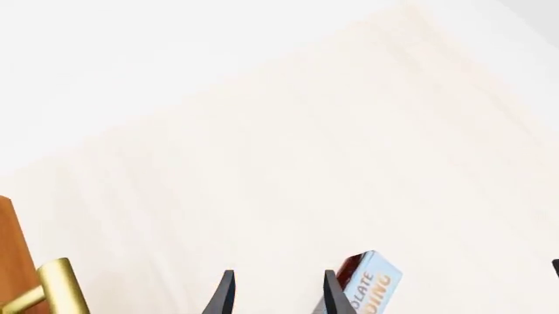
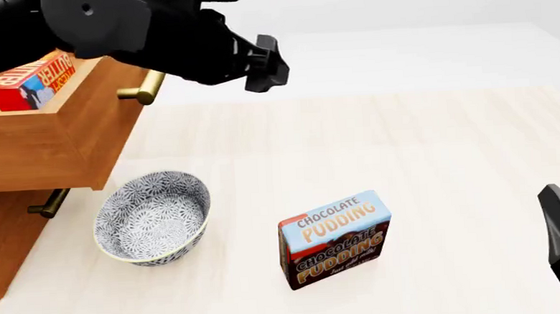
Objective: Put the butter at the back in the top drawer of the cabinet and close it.
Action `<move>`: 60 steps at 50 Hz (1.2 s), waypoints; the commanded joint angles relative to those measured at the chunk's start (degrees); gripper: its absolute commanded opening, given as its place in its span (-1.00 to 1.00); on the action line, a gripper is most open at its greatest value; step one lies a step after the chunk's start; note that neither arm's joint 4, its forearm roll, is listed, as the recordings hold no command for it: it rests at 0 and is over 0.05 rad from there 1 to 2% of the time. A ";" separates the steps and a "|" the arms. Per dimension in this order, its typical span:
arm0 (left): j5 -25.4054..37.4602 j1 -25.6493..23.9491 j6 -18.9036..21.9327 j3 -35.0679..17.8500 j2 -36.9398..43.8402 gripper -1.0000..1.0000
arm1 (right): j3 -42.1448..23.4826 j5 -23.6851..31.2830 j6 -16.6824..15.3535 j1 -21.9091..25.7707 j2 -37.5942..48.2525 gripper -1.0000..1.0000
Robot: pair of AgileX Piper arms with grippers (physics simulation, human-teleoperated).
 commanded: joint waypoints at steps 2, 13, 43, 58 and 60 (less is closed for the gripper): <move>-1.05 1.71 -0.37 2.03 0.44 1.00 | 0.00 0.00 0.00 0.00 0.00 1.00; -1.34 4.18 -0.05 3.67 -0.15 1.00 | 0.00 0.00 0.00 0.00 0.00 1.00; -0.64 10.20 1.54 6.61 -3.69 1.00 | 0.00 0.00 0.00 0.00 0.00 1.00; -1.16 13.11 1.72 8.94 -5.24 1.00 | 0.00 0.00 0.00 0.00 0.00 1.00; -1.13 13.54 1.69 9.19 -5.52 1.00 | 0.00 0.00 0.00 0.00 0.00 1.00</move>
